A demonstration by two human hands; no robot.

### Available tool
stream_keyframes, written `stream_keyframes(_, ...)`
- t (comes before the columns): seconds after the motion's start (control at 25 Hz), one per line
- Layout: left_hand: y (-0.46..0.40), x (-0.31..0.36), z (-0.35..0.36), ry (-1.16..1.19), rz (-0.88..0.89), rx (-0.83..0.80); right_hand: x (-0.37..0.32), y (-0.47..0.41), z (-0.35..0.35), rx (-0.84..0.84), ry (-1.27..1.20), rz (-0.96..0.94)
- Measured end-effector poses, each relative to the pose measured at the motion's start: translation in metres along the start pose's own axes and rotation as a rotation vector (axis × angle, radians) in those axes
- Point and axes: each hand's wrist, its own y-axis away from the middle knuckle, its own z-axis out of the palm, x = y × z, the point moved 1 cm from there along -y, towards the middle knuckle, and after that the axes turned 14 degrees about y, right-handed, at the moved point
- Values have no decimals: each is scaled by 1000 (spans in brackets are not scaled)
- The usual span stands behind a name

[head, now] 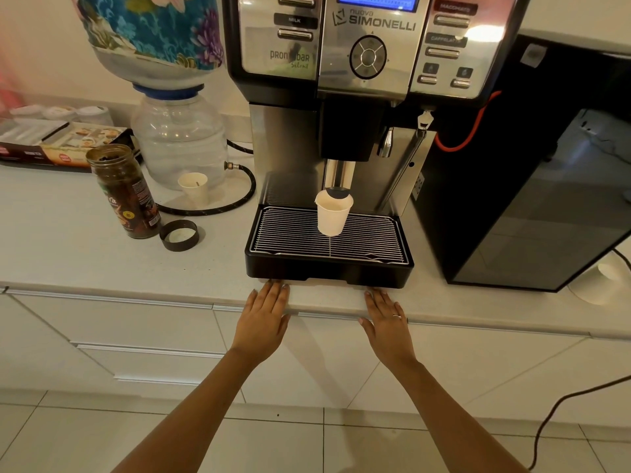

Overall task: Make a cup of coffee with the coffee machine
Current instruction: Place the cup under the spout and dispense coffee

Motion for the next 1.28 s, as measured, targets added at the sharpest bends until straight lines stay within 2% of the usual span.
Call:
stream_keyframes(0.72, 0, 0, 2, 23, 6, 16, -1, 2, -5, 2, 36, -10)
stream_keyframes(1.04, 1, -3, 5, 6, -22, -36, -3, 1, -8, 4, 55, -3)
stream_keyframes(1.28, 1, 0, 2, 23, -1, 11, -3, 1, -8, 3, 61, 2)
